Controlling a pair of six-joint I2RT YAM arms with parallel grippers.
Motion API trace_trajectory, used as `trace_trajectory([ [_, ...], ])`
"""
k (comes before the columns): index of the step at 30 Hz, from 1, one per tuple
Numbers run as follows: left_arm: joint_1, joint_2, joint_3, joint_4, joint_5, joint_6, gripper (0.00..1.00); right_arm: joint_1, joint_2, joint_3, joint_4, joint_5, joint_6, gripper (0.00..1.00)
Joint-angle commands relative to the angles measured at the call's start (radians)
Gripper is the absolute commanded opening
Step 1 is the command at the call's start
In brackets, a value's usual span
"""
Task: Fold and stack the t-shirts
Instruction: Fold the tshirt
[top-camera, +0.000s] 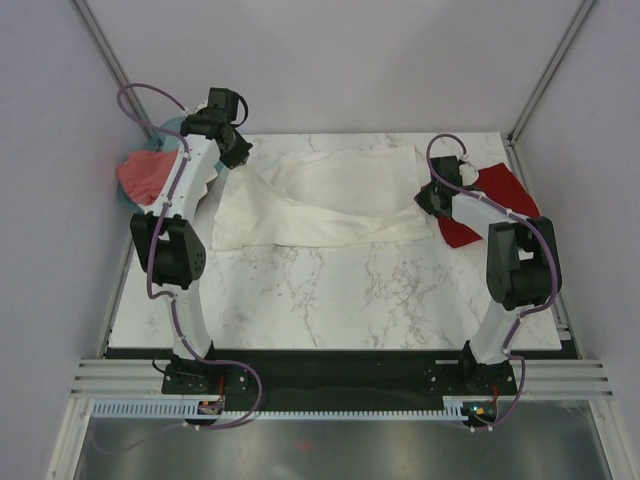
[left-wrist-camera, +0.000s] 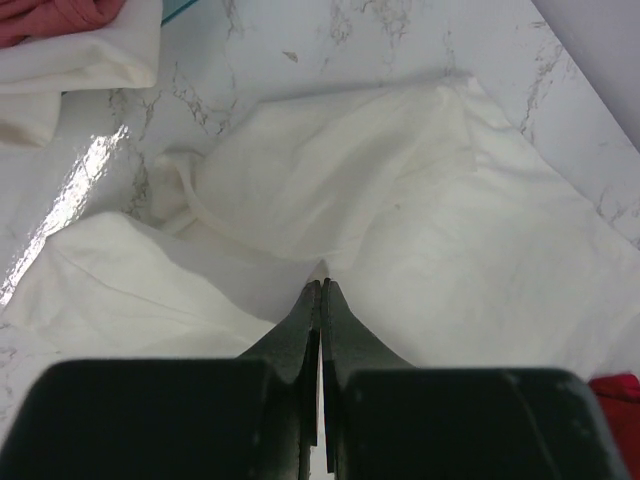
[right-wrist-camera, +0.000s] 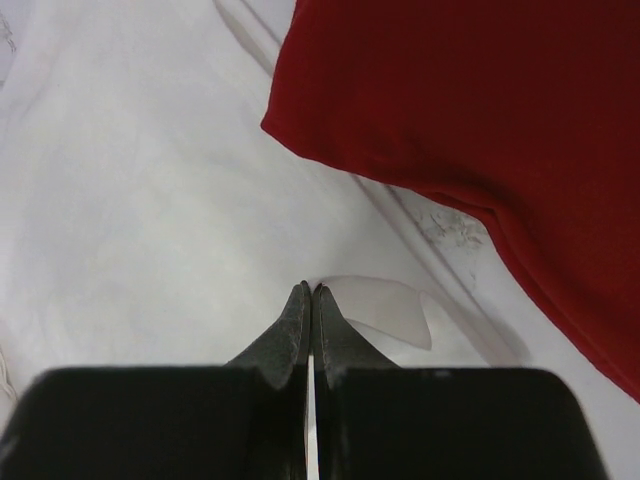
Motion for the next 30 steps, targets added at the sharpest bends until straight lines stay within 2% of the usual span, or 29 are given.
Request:
trace_trajectory([
  [1, 0.012, 0.031, 0.062, -0.015, 0.006, -0.004, 0.02, 0.001, 0.021, 0.059, 0.003, 0.046, 0.026, 0.00],
  [13, 0.046, 0.106, 0.085, -0.064, -0.072, -0.056, 0.02, 0.001, 0.060, 0.093, 0.039, 0.079, 0.050, 0.00],
  [20, 0.078, 0.080, 0.040, -0.098, -0.120, -0.126, 0.02, 0.001, 0.071, 0.103, 0.045, 0.083, 0.056, 0.00],
  [30, 0.084, 0.047, 0.025, -0.104, -0.131, -0.120, 0.02, 0.000, 0.051, 0.090, 0.046, 0.091, 0.063, 0.00],
])
